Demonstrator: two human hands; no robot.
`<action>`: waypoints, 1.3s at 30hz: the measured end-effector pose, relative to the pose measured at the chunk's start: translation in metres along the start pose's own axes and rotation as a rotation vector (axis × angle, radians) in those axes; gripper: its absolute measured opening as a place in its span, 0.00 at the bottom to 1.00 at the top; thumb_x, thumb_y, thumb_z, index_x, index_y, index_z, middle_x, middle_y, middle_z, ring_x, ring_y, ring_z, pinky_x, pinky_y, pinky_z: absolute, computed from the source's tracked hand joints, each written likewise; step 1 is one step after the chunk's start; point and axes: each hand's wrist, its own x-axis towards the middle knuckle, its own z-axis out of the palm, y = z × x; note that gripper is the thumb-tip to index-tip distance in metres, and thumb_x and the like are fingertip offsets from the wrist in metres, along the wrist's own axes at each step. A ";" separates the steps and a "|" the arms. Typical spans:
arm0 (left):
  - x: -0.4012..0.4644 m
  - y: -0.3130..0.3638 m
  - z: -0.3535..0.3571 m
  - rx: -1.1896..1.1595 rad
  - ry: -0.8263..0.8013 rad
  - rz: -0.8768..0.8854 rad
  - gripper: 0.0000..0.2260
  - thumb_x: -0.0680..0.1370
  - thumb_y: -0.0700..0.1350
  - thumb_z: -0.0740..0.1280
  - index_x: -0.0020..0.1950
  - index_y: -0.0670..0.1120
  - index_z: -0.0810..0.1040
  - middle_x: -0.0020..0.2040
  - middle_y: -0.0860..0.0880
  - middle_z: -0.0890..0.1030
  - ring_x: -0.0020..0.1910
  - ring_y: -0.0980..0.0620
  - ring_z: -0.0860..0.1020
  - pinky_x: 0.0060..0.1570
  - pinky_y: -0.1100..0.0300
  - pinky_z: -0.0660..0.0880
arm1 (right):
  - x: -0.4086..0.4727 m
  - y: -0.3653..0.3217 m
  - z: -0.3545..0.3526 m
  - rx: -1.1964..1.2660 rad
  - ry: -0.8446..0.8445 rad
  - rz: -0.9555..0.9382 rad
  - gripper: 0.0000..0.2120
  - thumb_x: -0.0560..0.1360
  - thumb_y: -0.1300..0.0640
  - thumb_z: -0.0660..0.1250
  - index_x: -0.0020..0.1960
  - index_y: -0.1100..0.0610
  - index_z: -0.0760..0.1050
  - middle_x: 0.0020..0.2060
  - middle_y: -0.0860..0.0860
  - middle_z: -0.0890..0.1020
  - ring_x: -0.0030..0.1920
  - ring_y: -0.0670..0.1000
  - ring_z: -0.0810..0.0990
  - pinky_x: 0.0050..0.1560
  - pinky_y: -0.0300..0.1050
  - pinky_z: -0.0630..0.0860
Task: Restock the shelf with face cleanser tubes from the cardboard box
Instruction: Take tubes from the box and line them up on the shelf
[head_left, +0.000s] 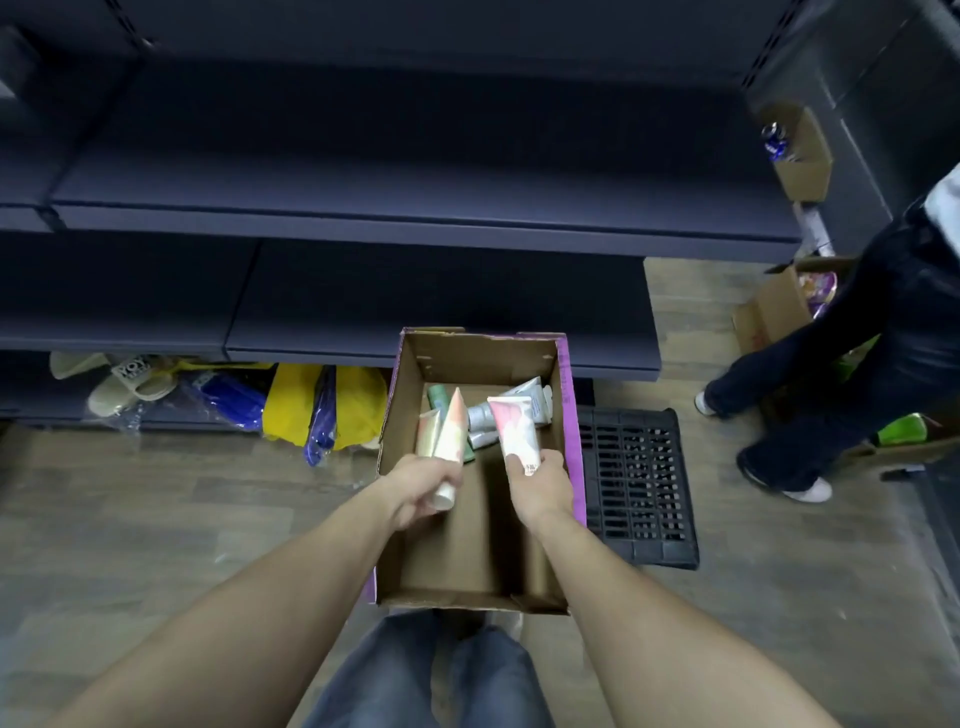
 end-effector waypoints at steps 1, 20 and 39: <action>-0.003 -0.001 0.000 0.037 -0.003 0.006 0.24 0.67 0.32 0.70 0.63 0.35 0.71 0.47 0.40 0.78 0.37 0.47 0.78 0.30 0.61 0.76 | -0.003 -0.001 -0.005 0.018 -0.002 0.006 0.21 0.77 0.46 0.65 0.62 0.59 0.69 0.53 0.57 0.82 0.51 0.59 0.81 0.51 0.46 0.78; -0.062 0.042 -0.025 -0.082 -0.112 0.290 0.13 0.76 0.47 0.72 0.56 0.41 0.78 0.49 0.43 0.85 0.44 0.49 0.83 0.39 0.60 0.78 | -0.032 -0.064 -0.047 0.020 -0.017 -0.001 0.22 0.66 0.41 0.71 0.51 0.57 0.76 0.47 0.52 0.82 0.46 0.53 0.83 0.46 0.45 0.81; -0.108 0.134 -0.047 0.379 0.463 0.725 0.28 0.67 0.47 0.76 0.65 0.45 0.73 0.58 0.47 0.80 0.56 0.46 0.78 0.49 0.58 0.74 | -0.049 -0.170 -0.116 -0.158 0.242 -0.428 0.23 0.68 0.43 0.73 0.55 0.56 0.72 0.48 0.51 0.79 0.46 0.54 0.80 0.38 0.45 0.73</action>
